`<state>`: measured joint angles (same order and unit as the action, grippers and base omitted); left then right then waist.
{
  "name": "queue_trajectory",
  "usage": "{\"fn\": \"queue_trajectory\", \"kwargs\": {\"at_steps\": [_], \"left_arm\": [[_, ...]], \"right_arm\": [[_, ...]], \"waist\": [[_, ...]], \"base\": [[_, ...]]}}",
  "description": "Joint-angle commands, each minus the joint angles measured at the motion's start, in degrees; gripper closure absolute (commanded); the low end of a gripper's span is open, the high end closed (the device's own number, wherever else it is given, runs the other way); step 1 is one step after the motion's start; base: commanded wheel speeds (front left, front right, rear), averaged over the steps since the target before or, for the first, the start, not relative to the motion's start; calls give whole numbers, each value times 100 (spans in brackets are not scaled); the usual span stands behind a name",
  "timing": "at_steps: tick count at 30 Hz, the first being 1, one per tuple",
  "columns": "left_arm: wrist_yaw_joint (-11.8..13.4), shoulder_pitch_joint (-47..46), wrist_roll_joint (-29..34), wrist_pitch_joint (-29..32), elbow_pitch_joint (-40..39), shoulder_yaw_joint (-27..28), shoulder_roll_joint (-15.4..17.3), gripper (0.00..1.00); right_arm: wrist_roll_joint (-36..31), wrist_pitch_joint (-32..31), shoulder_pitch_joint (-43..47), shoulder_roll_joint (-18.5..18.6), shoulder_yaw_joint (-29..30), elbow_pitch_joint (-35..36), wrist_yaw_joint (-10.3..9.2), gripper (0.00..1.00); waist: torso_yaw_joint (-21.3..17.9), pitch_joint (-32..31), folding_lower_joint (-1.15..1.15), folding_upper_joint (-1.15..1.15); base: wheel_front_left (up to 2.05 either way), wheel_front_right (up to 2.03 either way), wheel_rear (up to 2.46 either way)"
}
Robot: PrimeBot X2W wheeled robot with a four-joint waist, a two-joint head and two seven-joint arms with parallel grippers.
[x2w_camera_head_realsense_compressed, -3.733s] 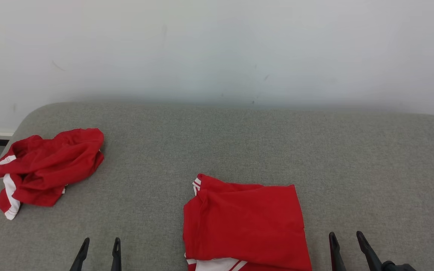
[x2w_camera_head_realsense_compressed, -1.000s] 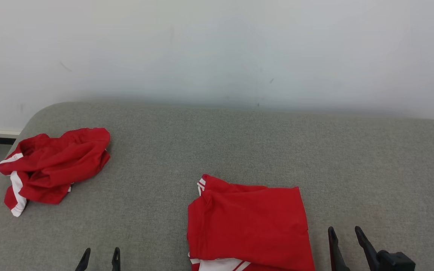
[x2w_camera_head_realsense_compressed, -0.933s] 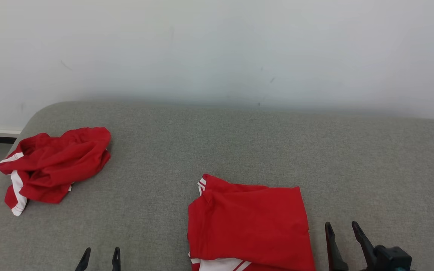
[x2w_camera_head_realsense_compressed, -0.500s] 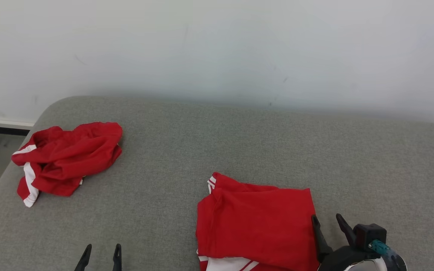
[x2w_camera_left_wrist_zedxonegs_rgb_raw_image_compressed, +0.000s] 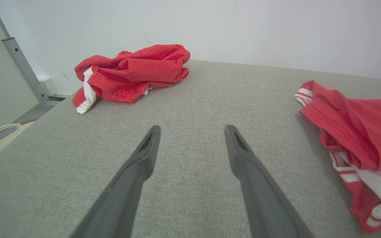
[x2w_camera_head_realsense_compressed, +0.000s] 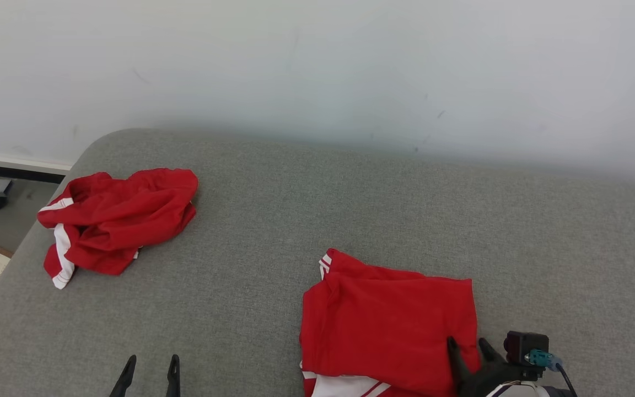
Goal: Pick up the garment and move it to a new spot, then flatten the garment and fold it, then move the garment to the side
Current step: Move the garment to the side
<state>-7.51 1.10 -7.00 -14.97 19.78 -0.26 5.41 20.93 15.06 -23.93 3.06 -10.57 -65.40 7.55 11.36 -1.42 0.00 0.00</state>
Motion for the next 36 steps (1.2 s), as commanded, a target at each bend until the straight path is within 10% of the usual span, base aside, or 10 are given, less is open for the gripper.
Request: {"fn": "queue_trajectory", "kwargs": {"at_steps": [1,3,11,36], "left_arm": [[9,-44,-22,-18,5,-1,-13,0],[9,-50,-26,-18,13,4,-20,0],[45,-44,41,-17,-54,145,-12,0],[20,-830,38,-17,-650,356,251,0]], "right_arm": [[68,-83,31,-31,-88,-84,-11,60],[259,-74,16,-39,-288,-142,-11,100],[361,6,-378,38,-497,-342,-12,100],[-938,1,-2671,2055,-345,-348,-11,100]], "waist": [[-3,3,0,0],[-11,9,0,0],[-202,31,0,0],[-1198,1551,0,0]], "base": [[0,0,0],[0,0,0],[0,0,0],[0,0,0]]}}
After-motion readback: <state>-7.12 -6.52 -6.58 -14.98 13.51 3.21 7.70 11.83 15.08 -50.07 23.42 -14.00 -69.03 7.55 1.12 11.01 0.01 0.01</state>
